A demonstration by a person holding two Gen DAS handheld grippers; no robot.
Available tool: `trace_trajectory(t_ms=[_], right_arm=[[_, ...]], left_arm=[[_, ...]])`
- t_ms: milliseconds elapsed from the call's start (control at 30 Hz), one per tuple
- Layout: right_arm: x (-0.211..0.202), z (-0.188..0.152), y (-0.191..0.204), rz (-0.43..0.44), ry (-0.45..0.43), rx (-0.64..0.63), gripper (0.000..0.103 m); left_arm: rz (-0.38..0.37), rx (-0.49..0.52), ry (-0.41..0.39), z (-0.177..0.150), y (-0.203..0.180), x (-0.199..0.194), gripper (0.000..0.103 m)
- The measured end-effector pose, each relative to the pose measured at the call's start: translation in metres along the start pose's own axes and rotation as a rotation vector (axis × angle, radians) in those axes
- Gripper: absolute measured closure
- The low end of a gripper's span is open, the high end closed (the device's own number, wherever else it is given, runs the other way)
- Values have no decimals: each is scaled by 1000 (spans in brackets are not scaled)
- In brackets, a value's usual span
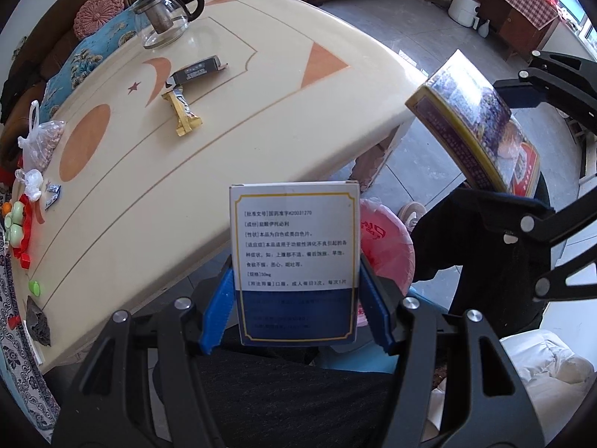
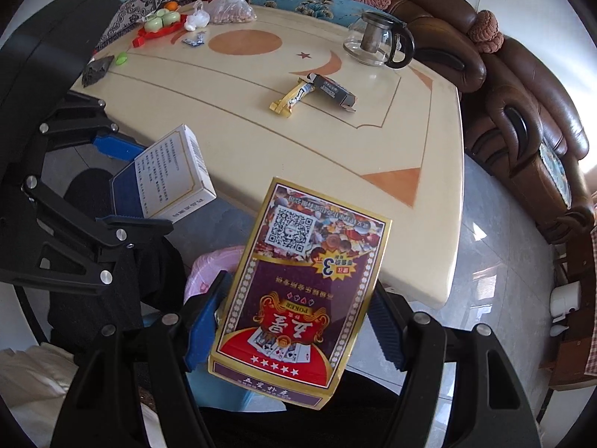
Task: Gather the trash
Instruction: 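Lift the medicine box and card box and carry them over the pink bin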
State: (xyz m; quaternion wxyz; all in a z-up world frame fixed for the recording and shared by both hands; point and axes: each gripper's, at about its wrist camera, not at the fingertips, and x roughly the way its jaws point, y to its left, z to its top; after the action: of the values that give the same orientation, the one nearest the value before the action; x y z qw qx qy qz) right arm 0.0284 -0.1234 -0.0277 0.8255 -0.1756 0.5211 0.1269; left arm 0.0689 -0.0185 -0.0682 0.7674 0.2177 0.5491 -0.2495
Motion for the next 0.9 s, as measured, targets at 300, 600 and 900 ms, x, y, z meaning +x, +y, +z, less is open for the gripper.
trace_trajectory(t_ms=[300,600,900], right_arm=[[20,-19,10,-30,10,-34,34],[55,-36,21,-10,46,-39,34],[109,-52,22,7,109,-12,34]], left_arm=[[21,18,-1,-11,-14,22,42],[2,8,20,-25,-25,63,42],[-44,-15,102,-32,-32,124,42]])
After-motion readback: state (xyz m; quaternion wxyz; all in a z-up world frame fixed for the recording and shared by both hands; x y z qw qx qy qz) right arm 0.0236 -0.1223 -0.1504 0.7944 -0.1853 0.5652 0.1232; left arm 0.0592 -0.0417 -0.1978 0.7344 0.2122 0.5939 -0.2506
